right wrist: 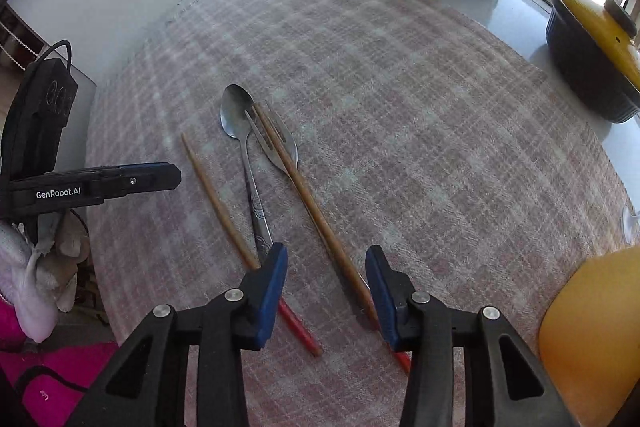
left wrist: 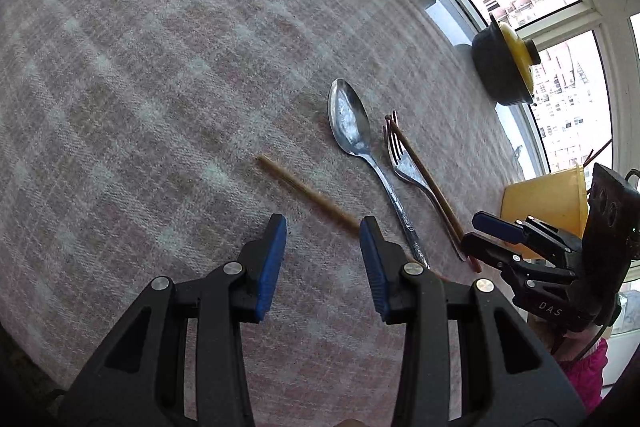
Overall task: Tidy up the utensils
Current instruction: 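Move both open tools back over the metal spoon, fork and chopsticks, then lower the right tool onto a red-tipped chopstick while the left tool hovers nearby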
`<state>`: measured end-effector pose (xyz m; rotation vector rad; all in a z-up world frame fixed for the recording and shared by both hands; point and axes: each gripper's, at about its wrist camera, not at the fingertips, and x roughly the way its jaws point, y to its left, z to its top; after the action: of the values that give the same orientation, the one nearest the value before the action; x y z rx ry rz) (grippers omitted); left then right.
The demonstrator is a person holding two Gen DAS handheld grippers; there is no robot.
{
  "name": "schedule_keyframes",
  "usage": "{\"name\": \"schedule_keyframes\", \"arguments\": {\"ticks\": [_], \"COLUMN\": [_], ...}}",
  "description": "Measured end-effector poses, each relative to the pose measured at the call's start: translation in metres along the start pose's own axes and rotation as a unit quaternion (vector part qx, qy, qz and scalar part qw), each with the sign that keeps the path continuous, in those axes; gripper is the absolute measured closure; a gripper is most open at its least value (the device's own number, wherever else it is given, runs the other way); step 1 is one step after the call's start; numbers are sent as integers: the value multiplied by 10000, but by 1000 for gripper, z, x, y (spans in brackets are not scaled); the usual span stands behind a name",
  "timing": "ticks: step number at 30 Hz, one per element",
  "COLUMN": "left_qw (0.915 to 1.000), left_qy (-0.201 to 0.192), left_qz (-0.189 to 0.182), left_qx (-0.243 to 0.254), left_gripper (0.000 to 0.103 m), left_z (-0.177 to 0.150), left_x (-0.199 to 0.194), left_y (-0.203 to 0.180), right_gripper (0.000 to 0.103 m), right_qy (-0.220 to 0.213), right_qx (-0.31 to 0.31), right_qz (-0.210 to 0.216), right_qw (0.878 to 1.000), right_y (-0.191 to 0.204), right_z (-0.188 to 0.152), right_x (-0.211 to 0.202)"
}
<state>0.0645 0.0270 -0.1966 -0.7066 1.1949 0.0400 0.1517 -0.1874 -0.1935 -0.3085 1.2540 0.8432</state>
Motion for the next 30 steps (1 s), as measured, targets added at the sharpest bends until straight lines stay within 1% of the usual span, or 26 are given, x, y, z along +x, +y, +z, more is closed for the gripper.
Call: {"name": "schedule_keyframes", "arguments": {"ticks": [4,7,10,15,21,26,30], "left_qw": [10000,10000,9997,9989,9962,9939,9911], "left_qy": [3,9,-6,-43,-70,-81,-76], "left_qz": [37,59,189,368,591,695,765], "left_qx": [31,34,126,272,632,853,1088], "left_gripper": [65,65,65,65,65,65,65], "left_z": [8,13,20,30,37,41,41], "left_x": [4,7,12,19,29,36,42], "left_y": [-3,-6,-14,-25,-43,-56,-67], "right_gripper": [62,64,68,72,77,78,78], "right_qy": [95,199,277,284,302,266,255], "right_qx": [45,107,172,317,429,532,680], "right_qz": [20,31,64,143,221,271,416], "right_qw": [9999,9997,9994,9990,9984,9979,9965], "right_y": [-3,-5,-7,-10,-12,-7,-1], "right_z": [0,-2,-6,-10,-21,-30,-38], "right_x": [6,12,16,16,12,10,10]}}
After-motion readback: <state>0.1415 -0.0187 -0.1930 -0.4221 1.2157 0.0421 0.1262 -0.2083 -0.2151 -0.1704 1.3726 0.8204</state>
